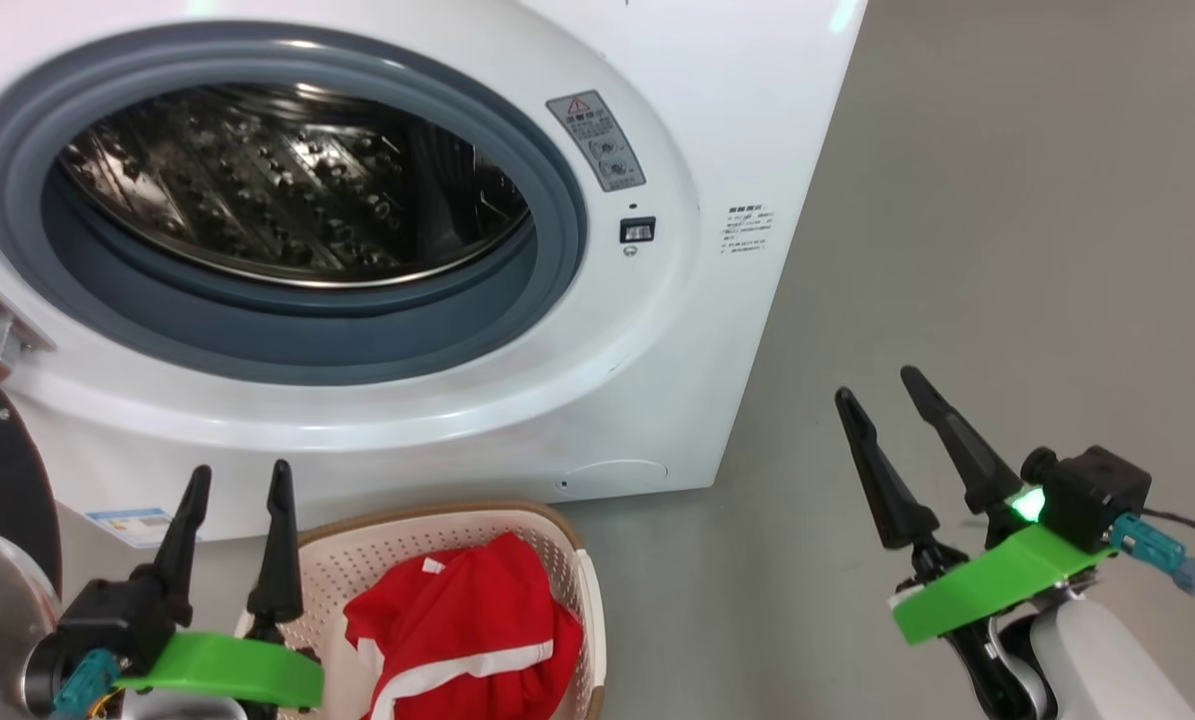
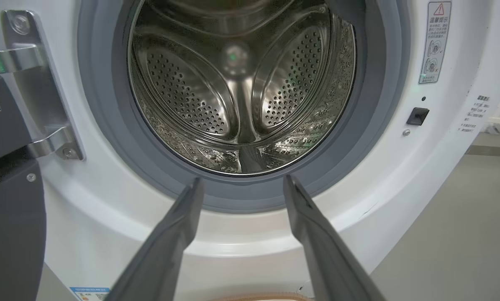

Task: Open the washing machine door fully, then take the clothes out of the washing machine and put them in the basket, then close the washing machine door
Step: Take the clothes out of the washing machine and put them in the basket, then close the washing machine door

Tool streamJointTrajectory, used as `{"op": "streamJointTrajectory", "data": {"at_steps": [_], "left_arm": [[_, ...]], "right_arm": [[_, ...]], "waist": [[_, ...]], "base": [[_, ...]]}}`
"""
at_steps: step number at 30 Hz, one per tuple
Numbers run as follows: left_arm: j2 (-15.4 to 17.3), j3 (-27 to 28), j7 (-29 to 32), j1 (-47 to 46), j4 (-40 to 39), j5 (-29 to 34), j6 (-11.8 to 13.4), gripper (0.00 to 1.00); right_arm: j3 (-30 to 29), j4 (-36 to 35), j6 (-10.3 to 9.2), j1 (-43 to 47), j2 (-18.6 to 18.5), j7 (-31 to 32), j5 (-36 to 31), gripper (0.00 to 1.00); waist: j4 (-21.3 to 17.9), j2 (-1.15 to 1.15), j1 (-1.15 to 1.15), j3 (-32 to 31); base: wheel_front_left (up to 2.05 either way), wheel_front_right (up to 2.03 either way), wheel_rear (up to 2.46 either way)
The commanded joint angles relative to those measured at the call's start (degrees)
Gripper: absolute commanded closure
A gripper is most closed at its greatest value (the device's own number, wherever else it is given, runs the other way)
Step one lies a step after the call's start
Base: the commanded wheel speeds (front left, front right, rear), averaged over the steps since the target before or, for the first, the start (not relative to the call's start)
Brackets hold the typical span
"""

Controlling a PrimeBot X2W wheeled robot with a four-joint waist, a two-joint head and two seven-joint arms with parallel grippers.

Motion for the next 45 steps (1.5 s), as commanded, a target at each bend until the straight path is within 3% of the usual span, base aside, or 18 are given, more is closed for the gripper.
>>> {"op": "streamJointTrajectory", "data": {"at_steps": [1, 9, 17, 45], "left_arm": [[0.95, 2.22, -0.53, 0.09, -2.28, -0.43, 0.53, 0.0], [0.92, 2.3, 0.11, 2.73, -6.42, -2.2, 0.27, 0.0], [1.29, 2.57, 0.28, 4.29, -8.69, -1.47, 1.88, 0.0], [2.3, 1.89, -0.19, 5.91, -8.34, -1.97, 2.06, 0.0]], "right_arm": [[0.9, -1.26, 0.09, 1.36, -0.53, -0.27, 0.46, 0.0], [0.53, -1.42, 0.09, 2.45, -0.92, -0.27, 0.47, 0.0], [0.52, -1.53, 0.09, 3.05, -1.43, -0.27, 0.23, 0.0], [0.12, -1.68, 0.09, 4.04, -1.93, -0.27, 0.26, 0.0]], "waist": [[0.0, 0.0, 0.0, -0.83], [0.15, 0.0, 0.0, -2.36], [0.47, 0.0, 0.0, -3.34], [0.23, 0.0, 0.0, -4.64]], "base": [[0.0, 0.0, 0.0], [0.0, 0.0, 0.0], [0.0, 0.0, 0.0], [0.0, 0.0, 0.0]]}}
